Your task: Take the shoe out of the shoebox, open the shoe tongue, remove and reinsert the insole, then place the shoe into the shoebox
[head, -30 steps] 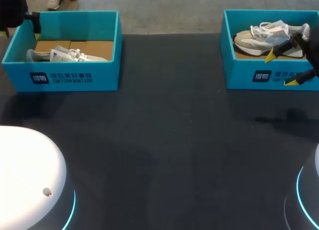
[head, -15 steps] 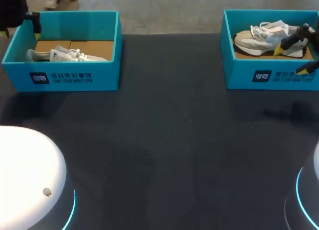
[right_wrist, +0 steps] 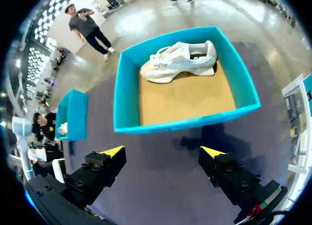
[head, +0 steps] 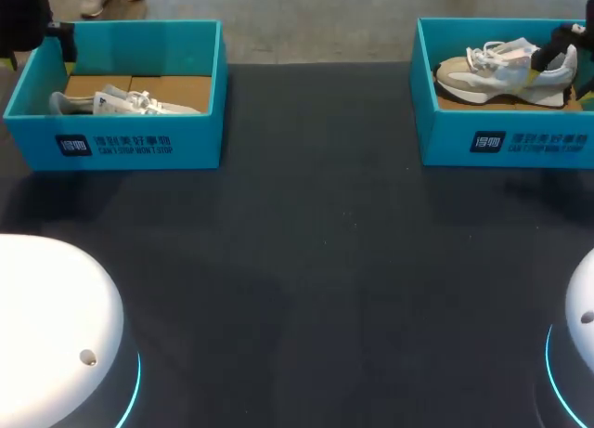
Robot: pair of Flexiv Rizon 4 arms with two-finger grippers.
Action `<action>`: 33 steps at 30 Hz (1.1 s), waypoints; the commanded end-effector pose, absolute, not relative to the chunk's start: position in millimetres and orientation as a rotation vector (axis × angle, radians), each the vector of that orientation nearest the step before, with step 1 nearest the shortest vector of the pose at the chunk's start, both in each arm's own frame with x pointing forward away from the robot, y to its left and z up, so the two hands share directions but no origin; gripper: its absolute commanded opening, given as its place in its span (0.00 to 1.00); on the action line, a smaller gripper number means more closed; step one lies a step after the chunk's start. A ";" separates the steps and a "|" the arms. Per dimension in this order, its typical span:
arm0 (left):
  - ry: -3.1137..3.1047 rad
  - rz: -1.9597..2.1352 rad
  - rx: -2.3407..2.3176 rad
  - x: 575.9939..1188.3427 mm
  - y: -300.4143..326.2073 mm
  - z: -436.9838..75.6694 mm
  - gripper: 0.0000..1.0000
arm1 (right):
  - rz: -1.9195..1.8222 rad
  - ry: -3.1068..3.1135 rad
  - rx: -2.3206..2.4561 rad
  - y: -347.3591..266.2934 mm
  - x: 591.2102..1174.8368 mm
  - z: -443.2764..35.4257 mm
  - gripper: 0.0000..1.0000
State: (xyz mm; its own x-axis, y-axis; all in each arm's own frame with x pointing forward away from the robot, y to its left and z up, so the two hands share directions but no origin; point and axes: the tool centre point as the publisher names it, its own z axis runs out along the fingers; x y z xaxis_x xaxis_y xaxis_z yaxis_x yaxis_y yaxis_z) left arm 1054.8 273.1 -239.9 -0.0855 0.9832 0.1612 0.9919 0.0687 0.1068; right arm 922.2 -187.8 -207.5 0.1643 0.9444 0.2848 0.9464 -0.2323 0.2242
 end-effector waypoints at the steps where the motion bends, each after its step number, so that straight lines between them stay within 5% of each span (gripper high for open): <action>1: -2.263 -0.295 -2.093 1054.1 273.1 -239.6 1.00 | -0.344 -2.017 -2.496 -193.6 945.0 -205.5 1.00; 33: -2.263 -0.295 -2.093 1054.1 273.1 -239.6 1.00 | -0.275 -2.070 -2.580 -231.8 989.8 -213.5 1.00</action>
State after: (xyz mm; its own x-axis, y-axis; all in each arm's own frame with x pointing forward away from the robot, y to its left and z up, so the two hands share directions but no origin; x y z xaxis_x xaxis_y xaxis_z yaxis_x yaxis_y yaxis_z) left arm 1054.8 273.1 -239.9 -0.0855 0.9832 0.1612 0.9919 0.0688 0.1068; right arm 975.6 -229.4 -208.9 0.2144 0.9766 0.0168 0.9430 -0.2115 0.2571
